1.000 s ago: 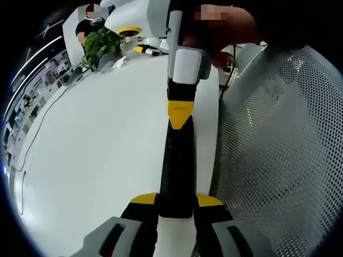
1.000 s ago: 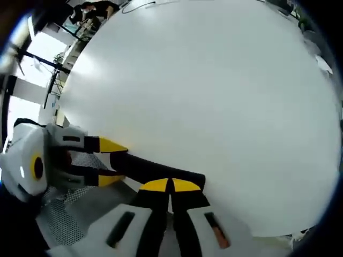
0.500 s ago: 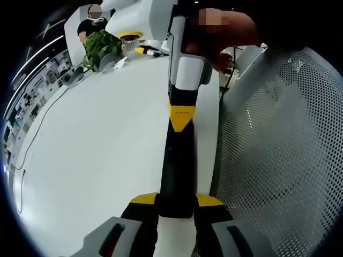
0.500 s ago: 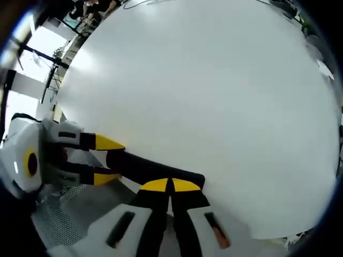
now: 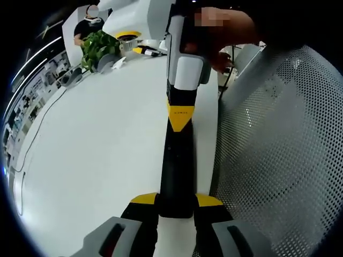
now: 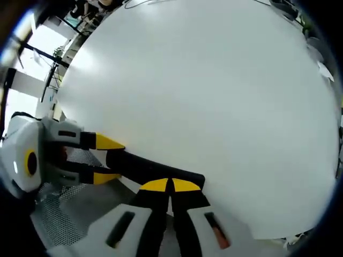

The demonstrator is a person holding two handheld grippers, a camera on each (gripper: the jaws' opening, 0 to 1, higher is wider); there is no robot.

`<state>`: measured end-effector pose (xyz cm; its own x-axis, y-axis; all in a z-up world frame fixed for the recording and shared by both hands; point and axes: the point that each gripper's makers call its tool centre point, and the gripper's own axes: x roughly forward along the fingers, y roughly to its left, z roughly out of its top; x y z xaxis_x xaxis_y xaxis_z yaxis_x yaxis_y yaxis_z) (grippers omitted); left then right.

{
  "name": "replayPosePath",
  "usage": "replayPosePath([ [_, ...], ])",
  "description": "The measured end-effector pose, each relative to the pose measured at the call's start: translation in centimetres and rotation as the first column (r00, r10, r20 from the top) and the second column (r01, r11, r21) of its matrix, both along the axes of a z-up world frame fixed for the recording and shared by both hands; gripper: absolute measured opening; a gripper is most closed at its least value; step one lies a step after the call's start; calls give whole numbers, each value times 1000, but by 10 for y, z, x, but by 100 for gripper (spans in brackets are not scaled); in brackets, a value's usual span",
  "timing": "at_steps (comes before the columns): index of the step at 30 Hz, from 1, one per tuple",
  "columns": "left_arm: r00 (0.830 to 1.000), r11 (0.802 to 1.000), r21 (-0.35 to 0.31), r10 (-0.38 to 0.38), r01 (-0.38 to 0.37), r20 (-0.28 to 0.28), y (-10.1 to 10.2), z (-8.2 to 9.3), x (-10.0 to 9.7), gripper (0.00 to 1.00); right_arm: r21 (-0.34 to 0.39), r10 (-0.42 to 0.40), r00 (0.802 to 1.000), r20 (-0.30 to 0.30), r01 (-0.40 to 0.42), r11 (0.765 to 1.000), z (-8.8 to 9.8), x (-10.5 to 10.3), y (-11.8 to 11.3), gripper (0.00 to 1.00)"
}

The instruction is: Press the specified remote control buttons in sequence, fully releasing each button before pressing the next.

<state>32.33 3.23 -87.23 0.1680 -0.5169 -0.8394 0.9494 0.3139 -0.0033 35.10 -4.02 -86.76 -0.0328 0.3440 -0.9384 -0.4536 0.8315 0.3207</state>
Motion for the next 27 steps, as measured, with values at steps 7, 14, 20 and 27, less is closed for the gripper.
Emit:
replayPosePath([
  [7,1000,1000,4,-1,1,0,0,0,0,25,7,-13,1000,-2,13,1000,0,0,1,0],
  [14,1000,1000,12,-17,17,3,1,1,-1,25,31,-46,998,-29,47,998,1,1,-1,0],
  [20,1000,1000,19,-17,17,-1,1,1,0,25,23,-43,998,-47,44,999,2,-2,-1,0],
  [27,1000,1000,19,-13,13,0,1,1,0,25,80,-62,996,-58,67,995,10,-2,6,0],
])
